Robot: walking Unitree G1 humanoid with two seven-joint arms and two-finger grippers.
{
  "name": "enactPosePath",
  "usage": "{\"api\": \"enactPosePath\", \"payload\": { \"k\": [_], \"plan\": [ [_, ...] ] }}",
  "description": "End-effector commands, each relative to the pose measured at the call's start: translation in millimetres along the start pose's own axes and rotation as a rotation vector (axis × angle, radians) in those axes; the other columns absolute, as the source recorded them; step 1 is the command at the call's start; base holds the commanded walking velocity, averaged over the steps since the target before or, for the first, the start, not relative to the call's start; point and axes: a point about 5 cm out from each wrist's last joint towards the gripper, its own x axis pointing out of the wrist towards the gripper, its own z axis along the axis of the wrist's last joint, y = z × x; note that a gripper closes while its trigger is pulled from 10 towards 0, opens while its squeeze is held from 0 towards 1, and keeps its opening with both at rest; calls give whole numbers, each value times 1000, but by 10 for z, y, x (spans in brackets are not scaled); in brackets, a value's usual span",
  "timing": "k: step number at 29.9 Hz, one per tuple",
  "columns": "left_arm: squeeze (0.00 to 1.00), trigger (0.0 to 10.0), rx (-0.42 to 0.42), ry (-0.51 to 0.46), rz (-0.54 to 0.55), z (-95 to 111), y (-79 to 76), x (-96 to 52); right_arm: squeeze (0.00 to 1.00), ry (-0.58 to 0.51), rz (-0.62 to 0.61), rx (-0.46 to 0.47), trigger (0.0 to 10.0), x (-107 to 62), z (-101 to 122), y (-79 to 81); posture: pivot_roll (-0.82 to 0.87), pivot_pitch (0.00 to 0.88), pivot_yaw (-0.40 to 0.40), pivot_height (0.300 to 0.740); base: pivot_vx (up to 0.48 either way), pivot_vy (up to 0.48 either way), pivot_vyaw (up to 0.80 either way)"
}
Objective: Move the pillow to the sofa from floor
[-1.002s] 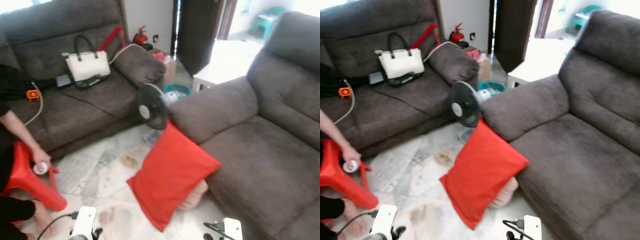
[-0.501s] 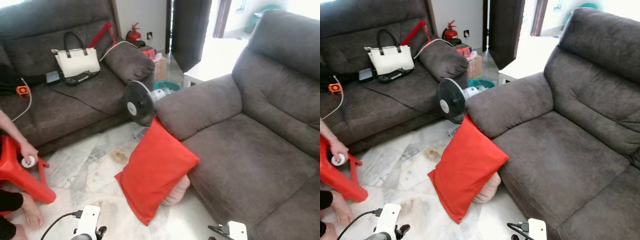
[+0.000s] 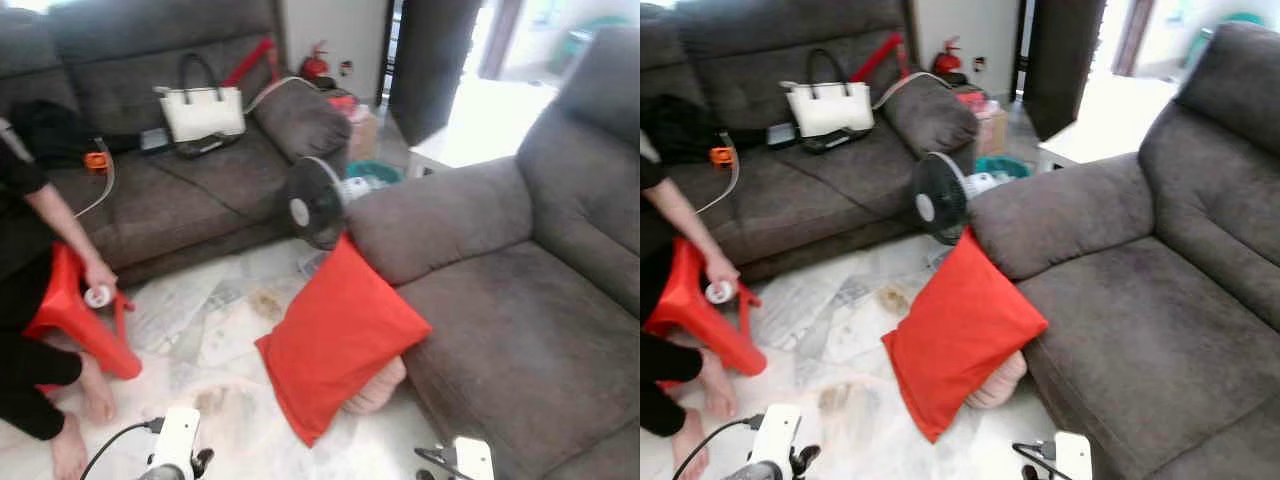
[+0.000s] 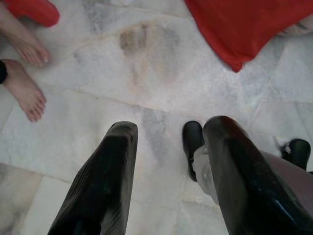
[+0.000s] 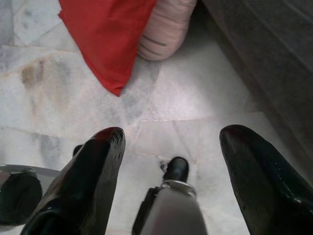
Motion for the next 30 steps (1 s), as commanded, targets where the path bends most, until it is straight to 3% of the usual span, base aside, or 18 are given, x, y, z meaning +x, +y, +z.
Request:
{"api": "enactPosePath", "payload": {
  "k": [1,7,30],
  "plan": [
    [0,10000,3,9,3,3,14,2,0,10,-20,16,10000,-13,-39,-30,72,10,5,740,0,0,0],
    [0,10000,22,6,-6,11,14,2,0,9,-19,20,10000,-13,-41,-28,72,10,6,740,122,0,0],
    [0,10000,21,8,-11,9,21,1,0,8,-17,24,10000,-11,-42,-17,73,5,9,740,305,0,0]
  ]
}}
